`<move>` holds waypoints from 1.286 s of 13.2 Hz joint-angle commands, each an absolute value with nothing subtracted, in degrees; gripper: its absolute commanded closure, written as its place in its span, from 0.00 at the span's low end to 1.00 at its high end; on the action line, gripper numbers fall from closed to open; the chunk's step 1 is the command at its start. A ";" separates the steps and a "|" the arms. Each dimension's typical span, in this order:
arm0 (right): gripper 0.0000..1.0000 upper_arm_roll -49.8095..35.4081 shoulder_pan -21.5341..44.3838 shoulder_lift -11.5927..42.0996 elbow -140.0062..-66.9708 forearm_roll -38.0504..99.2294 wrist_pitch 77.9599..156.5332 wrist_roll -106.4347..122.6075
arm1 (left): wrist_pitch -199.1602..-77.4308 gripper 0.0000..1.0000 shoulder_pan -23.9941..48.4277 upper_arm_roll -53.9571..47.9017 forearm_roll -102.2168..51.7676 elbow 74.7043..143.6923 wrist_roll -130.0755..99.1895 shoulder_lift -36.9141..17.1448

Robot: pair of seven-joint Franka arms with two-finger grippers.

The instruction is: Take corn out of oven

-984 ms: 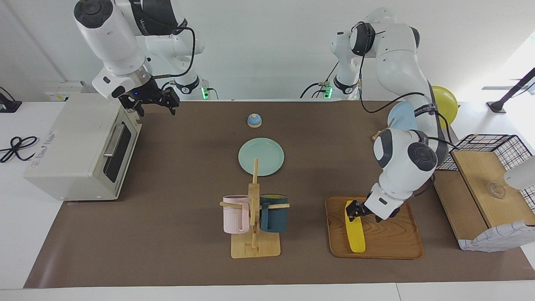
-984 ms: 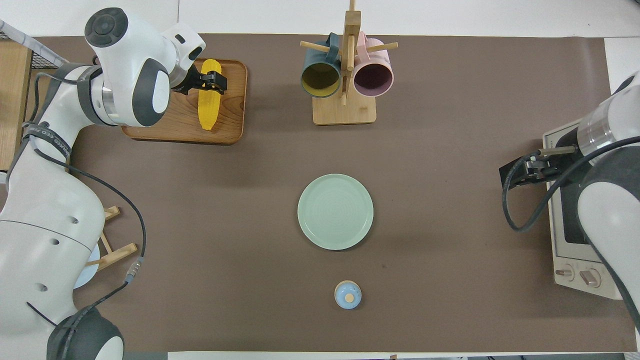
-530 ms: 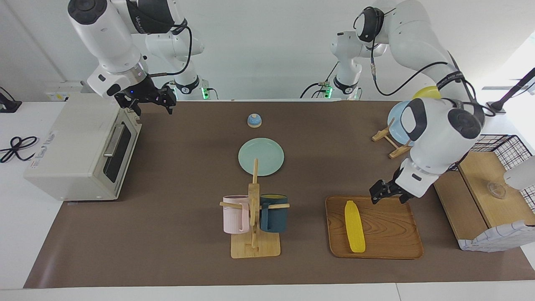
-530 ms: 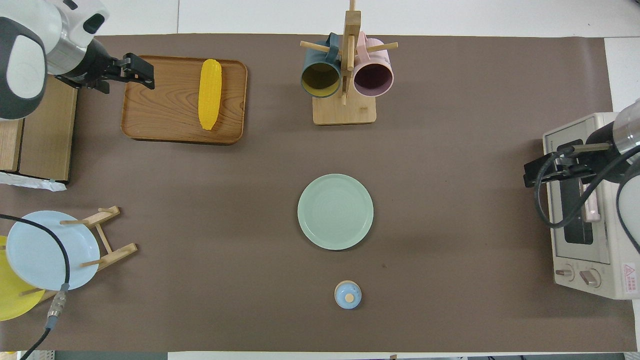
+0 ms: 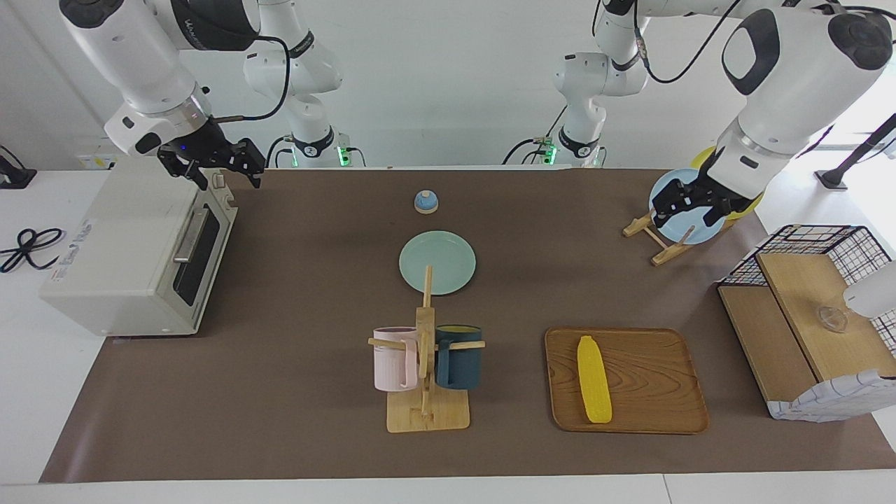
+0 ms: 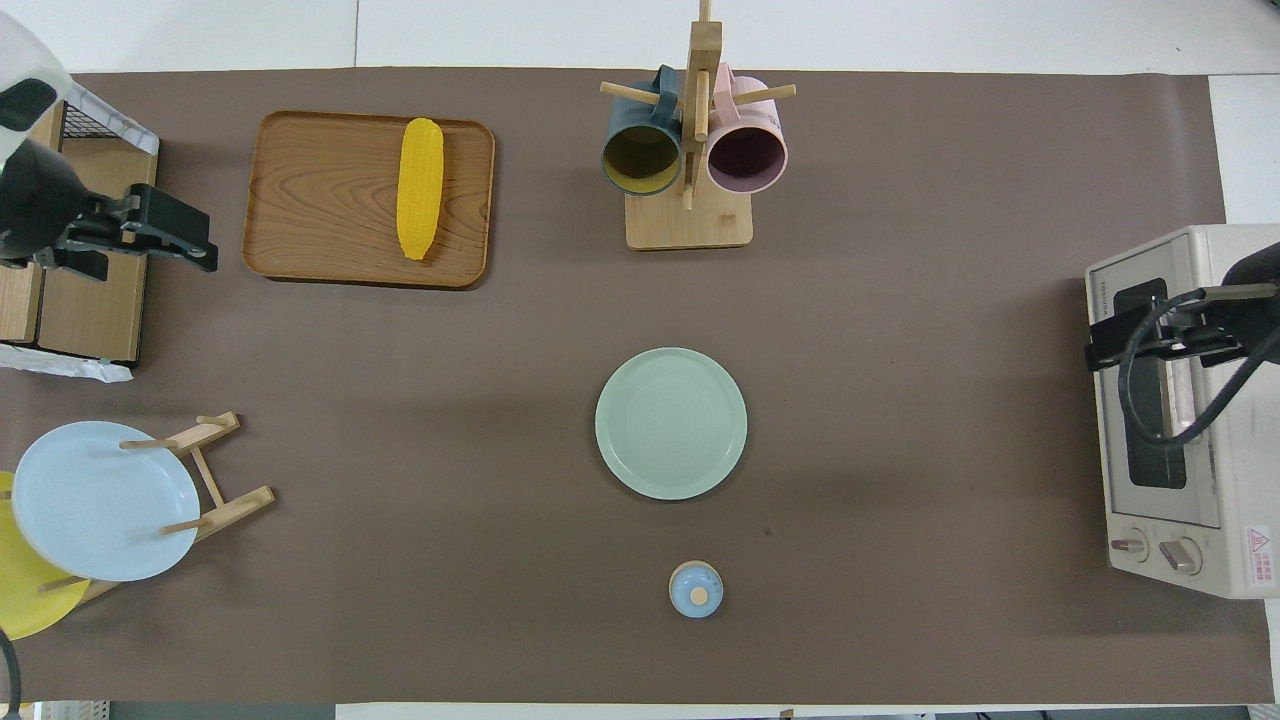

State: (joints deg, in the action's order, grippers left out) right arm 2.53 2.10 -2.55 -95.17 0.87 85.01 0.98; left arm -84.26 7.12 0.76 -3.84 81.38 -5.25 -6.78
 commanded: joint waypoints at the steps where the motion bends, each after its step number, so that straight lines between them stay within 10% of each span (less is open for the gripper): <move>1: 0.00 2.64 1.94 -3.43 -95.36 0.79 84.11 1.85 | -85.17 0.00 7.38 0.88 -2.55 94.89 -5.10 3.76; 17: 0.00 2.72 1.85 -3.52 -95.54 0.88 84.02 1.84 | -85.61 0.00 5.54 -2.64 -2.64 93.69 -6.24 3.34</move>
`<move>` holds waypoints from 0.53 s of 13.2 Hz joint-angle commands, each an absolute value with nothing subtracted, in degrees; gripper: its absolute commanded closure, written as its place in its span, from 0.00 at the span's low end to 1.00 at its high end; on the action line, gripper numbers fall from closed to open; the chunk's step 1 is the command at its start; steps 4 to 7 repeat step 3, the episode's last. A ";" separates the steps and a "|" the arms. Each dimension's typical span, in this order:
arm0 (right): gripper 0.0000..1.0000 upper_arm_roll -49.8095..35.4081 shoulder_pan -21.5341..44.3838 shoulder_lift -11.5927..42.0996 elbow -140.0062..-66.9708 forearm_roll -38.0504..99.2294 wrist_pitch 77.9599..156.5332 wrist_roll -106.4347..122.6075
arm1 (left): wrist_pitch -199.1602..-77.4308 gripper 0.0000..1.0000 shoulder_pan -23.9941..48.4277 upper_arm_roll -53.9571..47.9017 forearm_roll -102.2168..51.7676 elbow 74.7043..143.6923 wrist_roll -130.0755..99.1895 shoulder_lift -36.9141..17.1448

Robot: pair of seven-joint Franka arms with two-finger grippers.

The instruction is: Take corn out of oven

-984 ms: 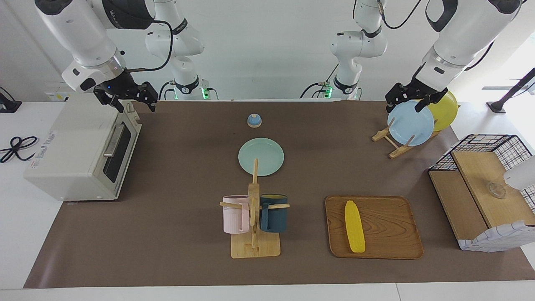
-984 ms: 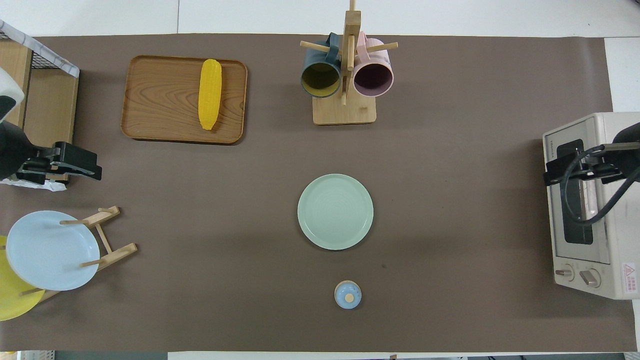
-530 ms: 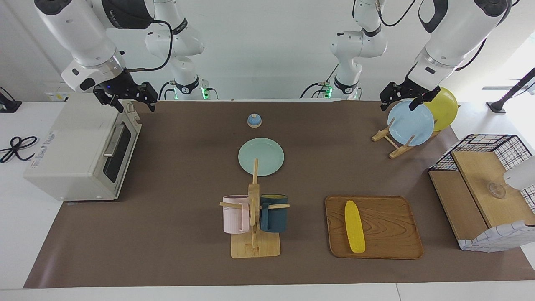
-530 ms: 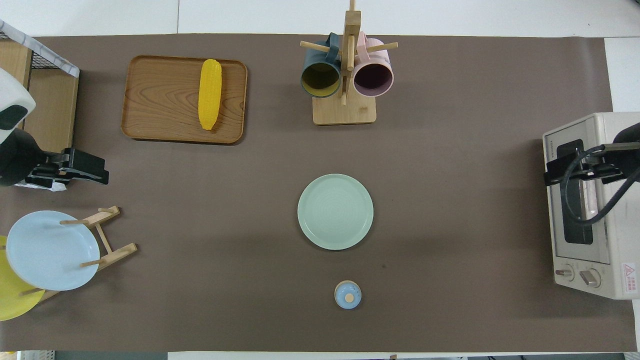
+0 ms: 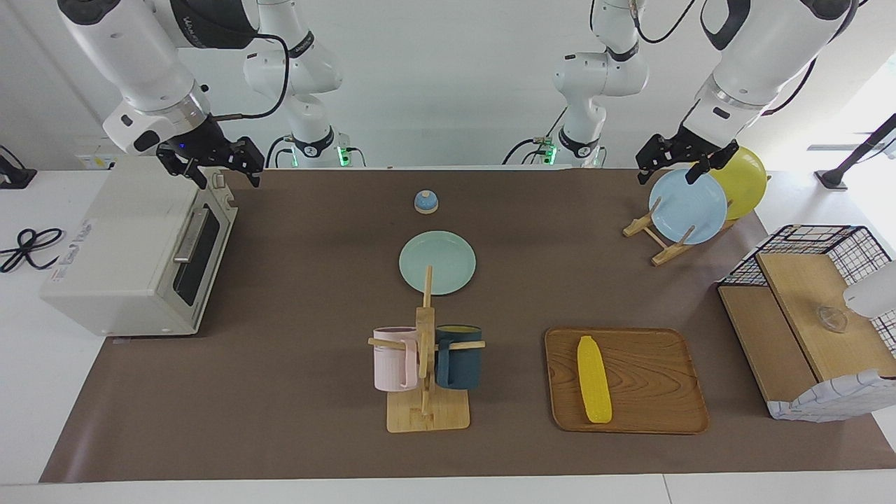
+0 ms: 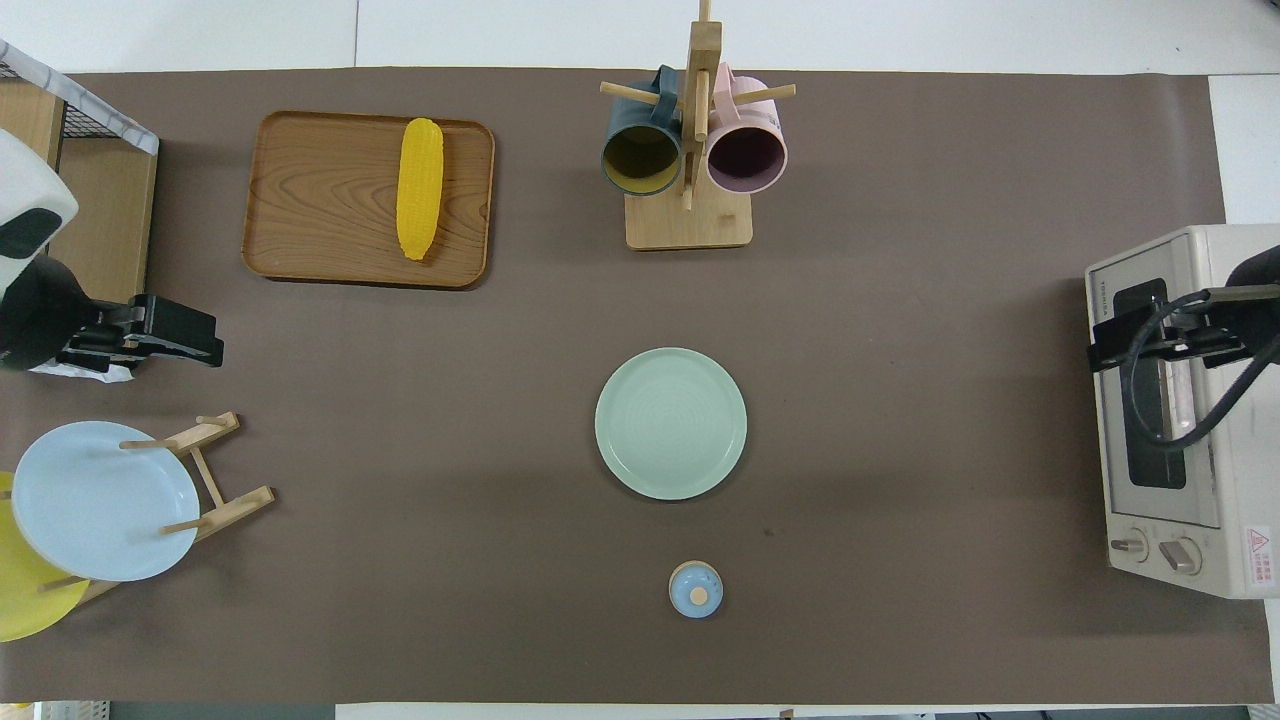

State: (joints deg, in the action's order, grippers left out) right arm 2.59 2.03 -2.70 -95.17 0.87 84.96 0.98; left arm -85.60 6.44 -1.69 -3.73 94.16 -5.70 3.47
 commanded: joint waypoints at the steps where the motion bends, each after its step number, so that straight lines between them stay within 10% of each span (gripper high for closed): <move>1: 0.00 2.72 1.85 -3.52 -95.54 0.88 84.02 1.76 | -85.78 0.00 5.54 -2.64 -2.55 93.60 -6.24 3.34; 7: 0.00 2.72 1.85 -3.52 -95.45 0.88 84.02 1.84 | -85.96 0.00 5.71 -2.72 -2.64 93.60 -6.24 3.34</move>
